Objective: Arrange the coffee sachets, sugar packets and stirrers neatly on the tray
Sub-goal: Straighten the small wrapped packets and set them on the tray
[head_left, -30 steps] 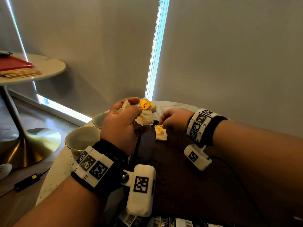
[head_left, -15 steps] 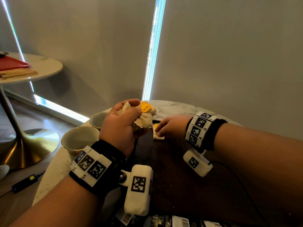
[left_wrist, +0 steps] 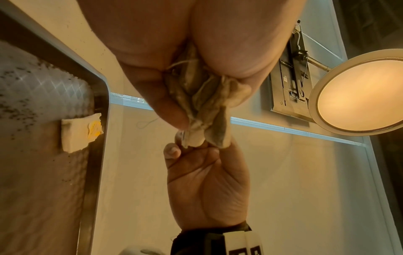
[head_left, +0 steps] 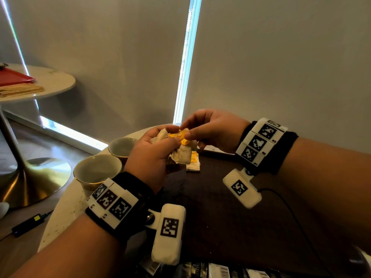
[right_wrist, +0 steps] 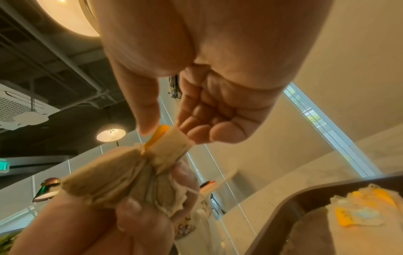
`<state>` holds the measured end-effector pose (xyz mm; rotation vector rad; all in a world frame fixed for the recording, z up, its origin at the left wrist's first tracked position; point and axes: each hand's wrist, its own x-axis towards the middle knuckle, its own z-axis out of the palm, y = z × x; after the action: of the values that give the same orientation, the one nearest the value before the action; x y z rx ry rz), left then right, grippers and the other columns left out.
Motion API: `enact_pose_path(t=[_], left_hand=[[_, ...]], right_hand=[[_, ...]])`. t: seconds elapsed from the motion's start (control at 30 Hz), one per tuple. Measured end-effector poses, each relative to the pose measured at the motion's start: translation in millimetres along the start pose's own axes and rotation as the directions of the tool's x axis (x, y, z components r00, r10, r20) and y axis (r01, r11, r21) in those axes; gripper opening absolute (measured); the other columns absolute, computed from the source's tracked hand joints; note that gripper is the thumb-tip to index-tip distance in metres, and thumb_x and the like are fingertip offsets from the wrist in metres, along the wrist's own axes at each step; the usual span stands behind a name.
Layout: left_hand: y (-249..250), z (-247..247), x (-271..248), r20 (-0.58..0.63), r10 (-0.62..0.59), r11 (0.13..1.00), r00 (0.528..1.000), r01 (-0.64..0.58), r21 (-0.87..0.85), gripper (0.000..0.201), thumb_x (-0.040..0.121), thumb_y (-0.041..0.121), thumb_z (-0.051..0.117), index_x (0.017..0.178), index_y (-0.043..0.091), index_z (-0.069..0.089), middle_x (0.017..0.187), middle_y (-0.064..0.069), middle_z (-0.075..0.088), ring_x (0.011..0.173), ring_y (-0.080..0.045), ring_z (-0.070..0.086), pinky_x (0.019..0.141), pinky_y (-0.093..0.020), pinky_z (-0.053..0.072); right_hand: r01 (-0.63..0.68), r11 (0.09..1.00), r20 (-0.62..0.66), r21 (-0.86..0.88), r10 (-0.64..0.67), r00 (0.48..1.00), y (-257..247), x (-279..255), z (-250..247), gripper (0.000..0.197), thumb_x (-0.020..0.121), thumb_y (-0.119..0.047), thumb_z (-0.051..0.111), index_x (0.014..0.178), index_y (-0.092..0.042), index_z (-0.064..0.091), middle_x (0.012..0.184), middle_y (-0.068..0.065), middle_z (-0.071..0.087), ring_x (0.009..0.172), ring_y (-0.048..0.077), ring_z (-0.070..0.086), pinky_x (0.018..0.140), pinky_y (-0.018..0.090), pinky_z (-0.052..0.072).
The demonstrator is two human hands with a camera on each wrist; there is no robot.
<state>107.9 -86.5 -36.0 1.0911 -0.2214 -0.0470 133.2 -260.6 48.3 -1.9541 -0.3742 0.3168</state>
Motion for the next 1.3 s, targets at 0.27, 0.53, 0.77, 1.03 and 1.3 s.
enact_pose_path(t=[0.27, 0.53, 0.77, 1.03, 1.3], left_hand=[[1, -1, 1, -0.020, 0.008, 1.000, 1.000, -0.008, 0.003, 0.025, 0.092, 0.008, 0.065, 0.116, 0.016, 0.066, 0.105, -0.017, 0.071, 0.087, -0.032, 0.073, 0.070, -0.043, 0.055], [4, 0, -1, -0.046, 0.012, 1.000, 0.999, -0.013, -0.020, 0.024, 0.092, 0.004, 0.064, 0.113, 0.015, 0.065, 0.095, -0.013, 0.073, 0.080, -0.028, 0.074, 0.058, -0.035, 0.056], [8, 0, -1, -0.099, 0.048, 0.996, 0.994, -0.055, -0.063, 0.021, 0.092, 0.002, 0.062, 0.106, 0.018, 0.067, 0.091, -0.009, 0.075, 0.080, -0.026, 0.074, 0.060, -0.036, 0.057], [10, 2, -2, -0.153, 0.079, 0.992, 0.985, -0.092, -0.084, 0.021, 0.093, 0.001, 0.062, 0.108, 0.015, 0.065, 0.090, -0.009, 0.074, 0.081, -0.027, 0.074, 0.064, -0.039, 0.060], [11, 1, -2, -0.150, 0.082, 0.993, 0.985, -0.093, -0.072, 0.022, 0.092, 0.002, 0.063, 0.108, 0.017, 0.065, 0.090, -0.007, 0.076, 0.086, -0.030, 0.075, 0.071, -0.045, 0.061]], right_hand=[[0.023, 0.996, -0.075, -0.088, -0.030, 0.997, 0, 0, 7, 0.018, 0.079, -0.001, 0.075, 0.091, -0.013, 0.067, 0.091, 0.009, 0.069, 0.082, 0.026, 0.062, 0.065, 0.031, 0.051], [0.046, 0.998, -0.089, 0.030, -0.043, 0.995, 3, -1, -1, 0.014, 0.083, 0.004, 0.068, 0.084, -0.010, 0.063, 0.082, 0.009, 0.068, 0.072, 0.020, 0.063, 0.058, 0.026, 0.051], [-0.005, 0.998, -0.328, 0.069, 0.028, 0.944, 11, 0, -21, 0.022, 0.087, 0.004, 0.065, 0.104, -0.011, 0.065, 0.089, 0.005, 0.073, 0.074, 0.017, 0.071, 0.062, 0.027, 0.056], [-0.390, 0.846, -0.250, -0.363, 0.315, 0.916, 38, 14, -7, 0.016, 0.087, -0.001, 0.067, 0.088, -0.017, 0.069, 0.082, 0.006, 0.071, 0.067, 0.014, 0.065, 0.057, 0.029, 0.054], [-0.462, 0.773, -0.093, -0.435, 0.472, 0.877, 46, 22, 4, 0.013, 0.087, -0.003, 0.068, 0.085, -0.016, 0.068, 0.070, 0.001, 0.070, 0.062, 0.013, 0.065, 0.054, 0.026, 0.052]])
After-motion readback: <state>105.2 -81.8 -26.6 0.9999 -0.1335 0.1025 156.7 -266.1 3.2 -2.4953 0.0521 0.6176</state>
